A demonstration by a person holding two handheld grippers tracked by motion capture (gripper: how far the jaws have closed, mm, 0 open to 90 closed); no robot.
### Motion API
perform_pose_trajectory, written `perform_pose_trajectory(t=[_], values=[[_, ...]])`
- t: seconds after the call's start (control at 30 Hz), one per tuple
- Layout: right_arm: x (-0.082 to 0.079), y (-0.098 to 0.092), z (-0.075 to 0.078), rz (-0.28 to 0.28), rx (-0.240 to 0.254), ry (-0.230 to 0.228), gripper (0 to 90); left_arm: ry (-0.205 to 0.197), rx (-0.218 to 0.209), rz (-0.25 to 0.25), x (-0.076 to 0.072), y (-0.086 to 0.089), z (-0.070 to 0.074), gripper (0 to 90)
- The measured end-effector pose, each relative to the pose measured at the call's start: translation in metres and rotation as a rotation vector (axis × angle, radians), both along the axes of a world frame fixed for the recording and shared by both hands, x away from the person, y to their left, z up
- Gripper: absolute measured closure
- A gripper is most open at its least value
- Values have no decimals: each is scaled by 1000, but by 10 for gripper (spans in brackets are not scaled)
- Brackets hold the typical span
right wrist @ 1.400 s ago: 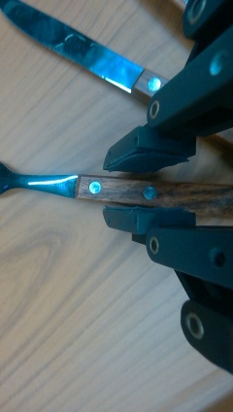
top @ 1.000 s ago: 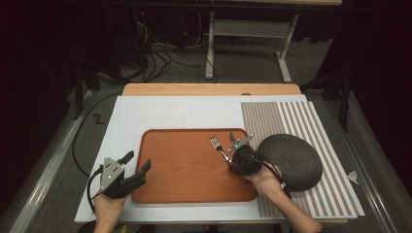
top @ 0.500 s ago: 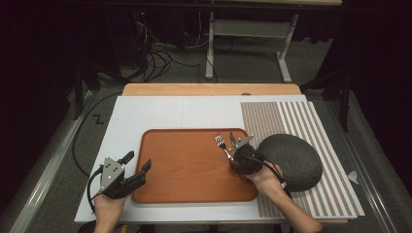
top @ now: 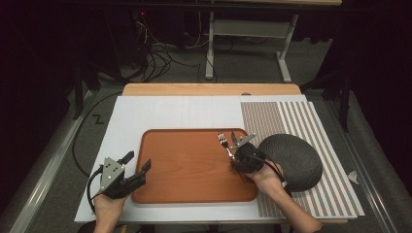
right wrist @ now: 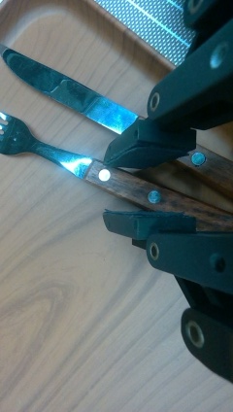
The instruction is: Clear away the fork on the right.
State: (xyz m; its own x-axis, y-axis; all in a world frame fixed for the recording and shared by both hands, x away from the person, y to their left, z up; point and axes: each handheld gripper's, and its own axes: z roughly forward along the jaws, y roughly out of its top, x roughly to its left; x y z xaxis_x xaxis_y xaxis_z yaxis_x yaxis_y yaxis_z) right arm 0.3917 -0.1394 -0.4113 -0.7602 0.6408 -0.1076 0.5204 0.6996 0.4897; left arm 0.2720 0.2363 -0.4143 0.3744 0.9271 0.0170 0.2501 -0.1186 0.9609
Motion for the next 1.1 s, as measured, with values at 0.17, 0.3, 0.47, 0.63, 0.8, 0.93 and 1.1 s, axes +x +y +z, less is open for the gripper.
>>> perform_pose_trajectory(t=[0.17, 0.3, 0.47, 0.63, 0.8, 0.93, 1.1], values=[[-1, 0, 0, 3, 5, -1, 649, 2, 2, 3, 0, 0, 0, 348], [-2, -1, 2, 6, 19, -7, 613, 2, 5, 3, 0, 0, 0, 348], [-3, -4, 4, 8, 44, -18, 591, 4, 5, 3, 1, 0, 0, 348], [-6, -6, 9, 8, 71, -32, 559, 4, 0, 5, 1, 0, 0, 347], [-5, -12, 12, 6, 96, -42, 519, 5, -2, 4, 1, 1, 0, 347], [-5, -16, 14, -4, 112, -58, 469, 12, -1, 5, 2, 1, -1, 347], [-12, -22, 18, -16, 128, -108, 428, 3, -7, 16, -1, 3, 0, 346]])
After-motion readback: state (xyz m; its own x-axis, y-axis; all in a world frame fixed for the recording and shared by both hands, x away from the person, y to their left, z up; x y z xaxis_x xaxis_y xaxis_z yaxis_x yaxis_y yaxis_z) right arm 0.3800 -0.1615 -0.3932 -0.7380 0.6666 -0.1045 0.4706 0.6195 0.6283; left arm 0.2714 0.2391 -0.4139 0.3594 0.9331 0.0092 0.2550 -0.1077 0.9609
